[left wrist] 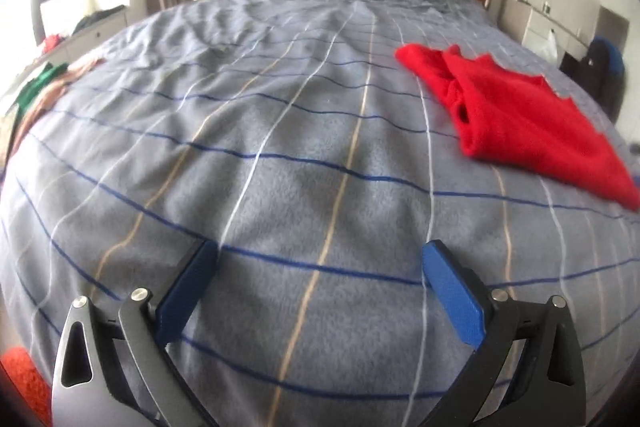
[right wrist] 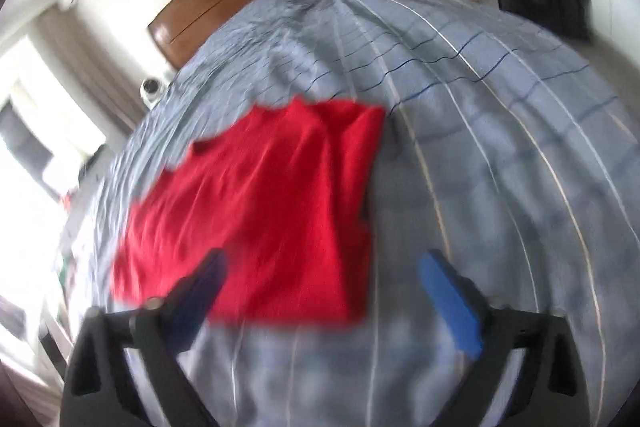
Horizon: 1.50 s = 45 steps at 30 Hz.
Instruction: Fold small clothes
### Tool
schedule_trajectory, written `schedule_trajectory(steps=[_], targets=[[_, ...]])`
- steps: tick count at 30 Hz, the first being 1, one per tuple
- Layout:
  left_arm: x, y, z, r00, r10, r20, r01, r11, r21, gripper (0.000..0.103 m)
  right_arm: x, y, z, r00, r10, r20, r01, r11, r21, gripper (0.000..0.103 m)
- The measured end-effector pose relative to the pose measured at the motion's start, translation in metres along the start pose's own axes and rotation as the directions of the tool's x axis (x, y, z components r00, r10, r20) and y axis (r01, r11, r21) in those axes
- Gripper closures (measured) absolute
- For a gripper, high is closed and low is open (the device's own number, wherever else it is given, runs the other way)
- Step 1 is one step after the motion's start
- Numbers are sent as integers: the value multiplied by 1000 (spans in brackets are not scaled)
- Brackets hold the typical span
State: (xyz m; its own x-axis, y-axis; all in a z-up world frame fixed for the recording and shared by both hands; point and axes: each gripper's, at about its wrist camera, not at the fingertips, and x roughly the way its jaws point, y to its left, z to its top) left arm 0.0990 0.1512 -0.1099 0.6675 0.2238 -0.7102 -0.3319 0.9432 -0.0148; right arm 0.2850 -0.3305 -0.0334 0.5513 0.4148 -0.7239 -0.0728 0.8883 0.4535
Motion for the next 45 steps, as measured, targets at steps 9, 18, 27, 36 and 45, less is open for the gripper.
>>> schedule_trajectory(steps=[9, 18, 27, 36, 45], targets=[[4, 2, 3, 1000, 1, -10, -1, 1000, 6, 0, 66, 21, 23, 990, -61, -131, 60, 998, -13, 93], [12, 10, 14, 999, -21, -35, 20, 999, -30, 0, 33, 165, 44, 988, 140, -70, -146, 984, -97, 93], [12, 12, 14, 999, -28, -37, 27, 1000, -12, 0, 138, 314, -38, 945, 142, -293, -235, 921, -310, 74], [16, 10, 16, 999, -17, -50, 17, 1000, -17, 0, 82, 308, -39, 924, 307, -229, -372, 859, -351, 51], [15, 8, 12, 999, -3, -32, 3, 1000, -8, 0, 144, 295, -118, 957, 48, -287, -208, 803, -558, 75]])
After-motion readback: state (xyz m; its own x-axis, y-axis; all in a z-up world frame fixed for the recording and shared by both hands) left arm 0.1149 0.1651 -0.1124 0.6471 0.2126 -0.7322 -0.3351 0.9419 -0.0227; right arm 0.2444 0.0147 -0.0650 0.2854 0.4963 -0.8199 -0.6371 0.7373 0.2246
